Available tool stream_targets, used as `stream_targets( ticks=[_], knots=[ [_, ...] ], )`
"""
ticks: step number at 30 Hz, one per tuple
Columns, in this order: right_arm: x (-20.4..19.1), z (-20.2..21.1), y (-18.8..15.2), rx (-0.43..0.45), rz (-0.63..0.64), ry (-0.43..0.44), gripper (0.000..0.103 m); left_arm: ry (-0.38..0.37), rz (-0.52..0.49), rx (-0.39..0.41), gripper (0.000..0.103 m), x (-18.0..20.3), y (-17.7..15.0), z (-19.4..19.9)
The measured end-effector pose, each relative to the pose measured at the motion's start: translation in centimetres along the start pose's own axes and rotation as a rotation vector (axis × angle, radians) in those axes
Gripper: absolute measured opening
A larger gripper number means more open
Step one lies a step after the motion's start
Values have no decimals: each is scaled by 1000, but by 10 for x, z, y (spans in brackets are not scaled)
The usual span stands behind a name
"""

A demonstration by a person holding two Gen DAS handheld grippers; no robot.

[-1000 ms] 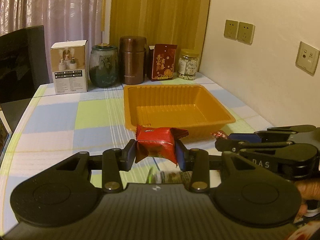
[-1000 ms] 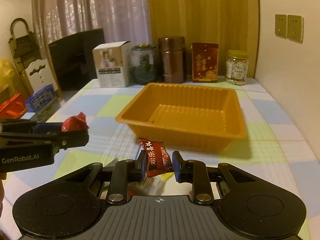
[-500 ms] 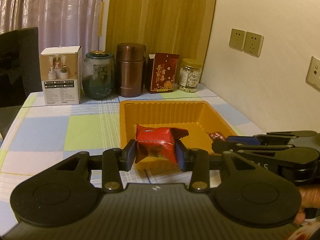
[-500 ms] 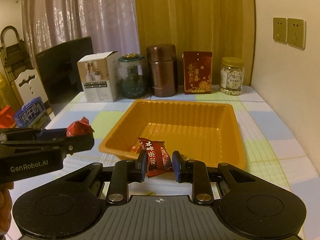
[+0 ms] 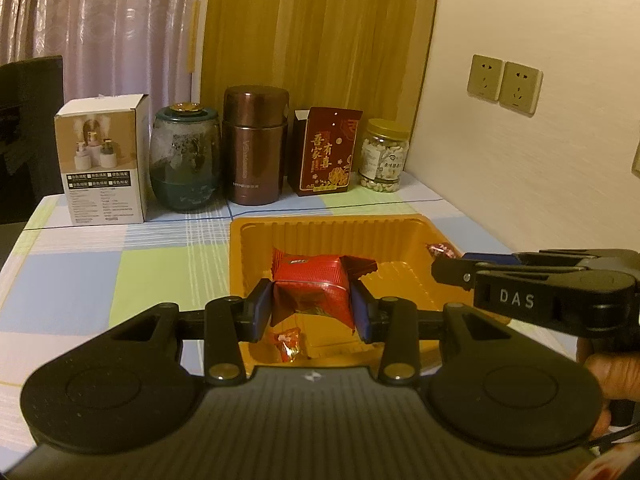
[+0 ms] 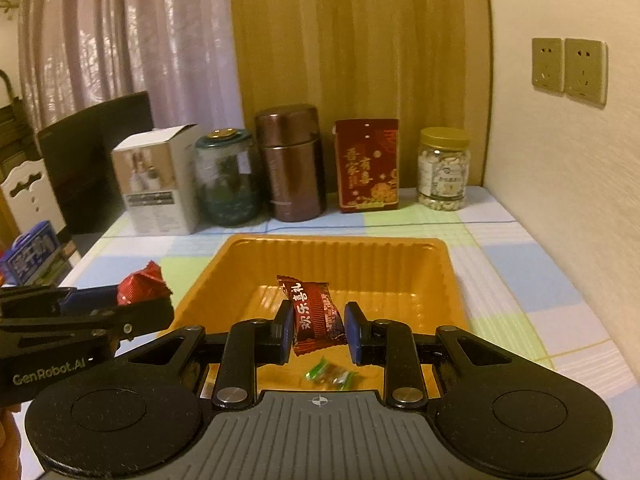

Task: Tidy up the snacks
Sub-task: 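Carry both held snacks over the orange tray, then open the left tool while the right tool opens, dropping snacks into the tray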

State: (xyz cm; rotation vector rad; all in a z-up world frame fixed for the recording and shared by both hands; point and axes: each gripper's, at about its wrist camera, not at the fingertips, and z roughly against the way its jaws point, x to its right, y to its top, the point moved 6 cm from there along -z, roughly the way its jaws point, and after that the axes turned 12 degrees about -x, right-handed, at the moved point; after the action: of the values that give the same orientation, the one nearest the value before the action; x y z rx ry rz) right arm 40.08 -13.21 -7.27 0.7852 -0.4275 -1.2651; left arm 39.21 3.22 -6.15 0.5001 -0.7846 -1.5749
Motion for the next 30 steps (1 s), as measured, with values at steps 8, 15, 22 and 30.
stream_targets(
  ticks=[8, 15, 22, 30],
  knots=[
    [18, -18, 8, 2, -55, -23, 27, -1, -17, -15, 38, 0, 6, -23],
    [27, -27, 9, -14, -80, -25, 27, -2, -24, -34, 38, 0, 9, -44],
    [26, -35, 7, -37, -90, -17, 27, 14, -32, -48, 55, 0, 6, -53],
    [26, -36, 5, -45, -102, -16, 27, 37, -32, -45, 55, -5, 7, -45]
  ],
)
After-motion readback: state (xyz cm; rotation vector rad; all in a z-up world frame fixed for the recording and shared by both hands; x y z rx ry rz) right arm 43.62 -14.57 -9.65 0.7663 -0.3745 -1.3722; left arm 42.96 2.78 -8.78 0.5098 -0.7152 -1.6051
